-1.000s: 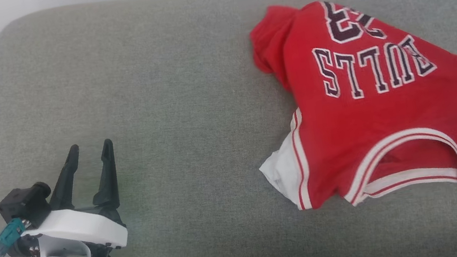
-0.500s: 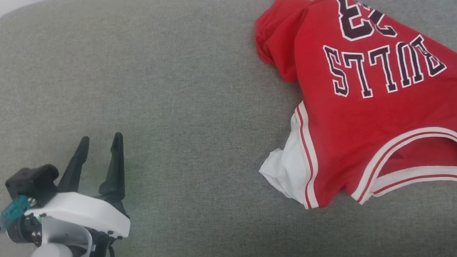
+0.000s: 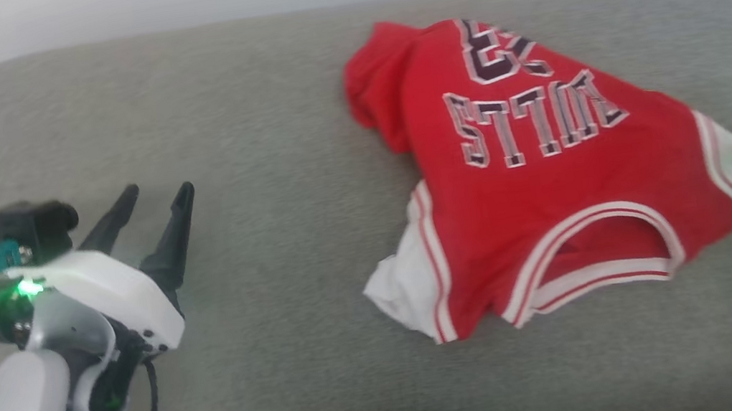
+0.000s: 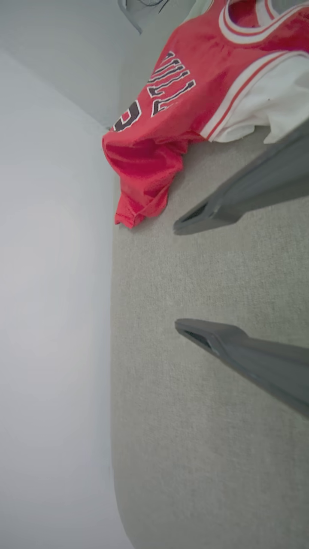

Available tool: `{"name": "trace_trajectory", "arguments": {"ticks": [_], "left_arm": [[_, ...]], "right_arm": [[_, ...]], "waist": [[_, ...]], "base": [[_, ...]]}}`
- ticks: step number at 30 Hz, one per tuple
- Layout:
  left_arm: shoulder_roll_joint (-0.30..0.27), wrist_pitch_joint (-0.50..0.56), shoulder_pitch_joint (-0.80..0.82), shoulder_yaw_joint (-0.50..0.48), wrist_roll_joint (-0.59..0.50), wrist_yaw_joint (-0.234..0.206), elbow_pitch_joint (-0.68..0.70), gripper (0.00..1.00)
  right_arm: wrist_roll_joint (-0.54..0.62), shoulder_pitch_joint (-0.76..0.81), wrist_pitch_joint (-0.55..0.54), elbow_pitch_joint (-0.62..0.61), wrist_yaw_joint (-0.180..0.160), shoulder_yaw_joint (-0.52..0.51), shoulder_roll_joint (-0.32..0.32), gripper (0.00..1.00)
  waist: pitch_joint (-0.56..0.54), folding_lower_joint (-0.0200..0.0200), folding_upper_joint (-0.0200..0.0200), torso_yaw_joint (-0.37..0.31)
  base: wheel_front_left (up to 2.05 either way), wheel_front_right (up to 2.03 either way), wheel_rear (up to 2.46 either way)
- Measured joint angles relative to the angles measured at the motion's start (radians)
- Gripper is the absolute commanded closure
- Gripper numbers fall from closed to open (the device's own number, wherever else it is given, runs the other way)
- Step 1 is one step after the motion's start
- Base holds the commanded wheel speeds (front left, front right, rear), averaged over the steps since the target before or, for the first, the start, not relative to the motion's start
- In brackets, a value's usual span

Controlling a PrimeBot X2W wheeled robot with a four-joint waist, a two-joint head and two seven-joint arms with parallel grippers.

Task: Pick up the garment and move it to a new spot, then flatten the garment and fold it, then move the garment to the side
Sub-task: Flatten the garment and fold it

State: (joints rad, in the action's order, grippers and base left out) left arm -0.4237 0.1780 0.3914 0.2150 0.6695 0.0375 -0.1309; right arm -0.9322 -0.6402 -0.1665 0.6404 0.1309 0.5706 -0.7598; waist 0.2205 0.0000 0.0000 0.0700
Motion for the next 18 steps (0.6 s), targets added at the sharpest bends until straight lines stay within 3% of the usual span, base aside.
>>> {"name": "trace_trajectory", "arguments": {"ticks": [10, 18], "left_arm": [[-0.044, 0.321, 0.035, 0.06, 0.036, -0.084, 0.093, 0.0], [-0.059, 0.57, 0.053, 0.124, 0.069, -0.152, 0.117, 0.0]], "right_arm": [[0.134, 0.041, 0.305, -0.08, 0.0, -0.107, 0.102, 0.0], [0.274, 0.109, 0.405, -0.124, 0.001, -0.255, 0.204, 0.0]], "waist": [[-0.021, -0.0001, 0.0001, -0.146], [-0.028, 0.0, 0.0001, -0.253]], "base": [[0.0, 0.0, 0.0], [0.0, 0.0, 0.0]]}}
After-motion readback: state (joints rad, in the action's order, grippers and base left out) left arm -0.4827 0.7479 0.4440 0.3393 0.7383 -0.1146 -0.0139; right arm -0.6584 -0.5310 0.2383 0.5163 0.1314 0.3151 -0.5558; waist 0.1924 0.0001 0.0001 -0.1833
